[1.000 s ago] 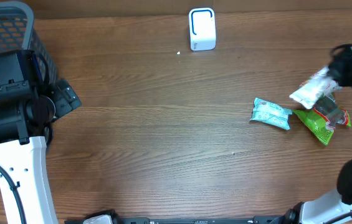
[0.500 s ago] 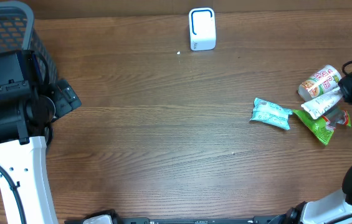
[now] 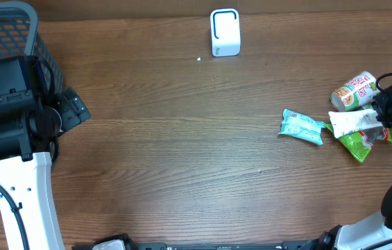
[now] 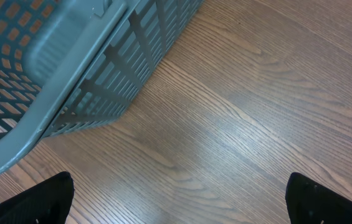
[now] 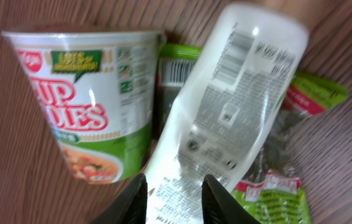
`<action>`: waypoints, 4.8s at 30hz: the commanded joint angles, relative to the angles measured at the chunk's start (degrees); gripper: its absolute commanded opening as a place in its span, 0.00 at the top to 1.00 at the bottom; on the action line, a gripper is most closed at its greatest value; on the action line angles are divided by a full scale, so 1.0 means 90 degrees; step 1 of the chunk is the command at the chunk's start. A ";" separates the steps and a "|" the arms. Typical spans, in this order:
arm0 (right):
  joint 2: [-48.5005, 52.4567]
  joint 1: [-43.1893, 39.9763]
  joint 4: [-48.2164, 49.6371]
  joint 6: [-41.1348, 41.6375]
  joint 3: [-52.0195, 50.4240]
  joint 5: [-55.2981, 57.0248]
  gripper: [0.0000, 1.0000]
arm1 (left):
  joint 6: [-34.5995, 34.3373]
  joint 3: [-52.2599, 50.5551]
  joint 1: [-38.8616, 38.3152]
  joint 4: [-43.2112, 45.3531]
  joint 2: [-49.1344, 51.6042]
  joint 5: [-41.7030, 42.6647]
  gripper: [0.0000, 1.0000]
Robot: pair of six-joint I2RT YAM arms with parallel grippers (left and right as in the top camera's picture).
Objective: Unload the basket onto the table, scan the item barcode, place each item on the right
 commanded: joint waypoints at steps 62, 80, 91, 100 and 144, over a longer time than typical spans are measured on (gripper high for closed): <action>-0.4847 0.1122 -0.3016 -0.1877 0.1785 -0.2492 0.00 | -0.0092 -0.0005 0.0019 0.0019 -0.0024 0.0007 0.00; -0.4823 0.1107 -0.2429 -0.2837 0.1778 -0.0794 0.00 | -0.0092 -0.0005 0.0019 0.0019 -0.0024 0.0007 0.00; -0.5938 0.2574 0.0034 -0.3662 -0.0034 -0.0134 0.00 | -0.0090 -0.0005 0.0019 0.0019 -0.0024 0.0007 0.00; -0.7881 0.3517 0.4677 -0.3230 -0.4588 -0.0034 0.00 | -0.0092 -0.0005 0.0019 0.0019 -0.0024 0.0007 0.00; -1.1383 0.3823 0.5566 -0.2773 -0.8738 0.0185 0.00 | -0.0092 -0.0005 0.0019 0.0019 -0.0024 0.0007 0.00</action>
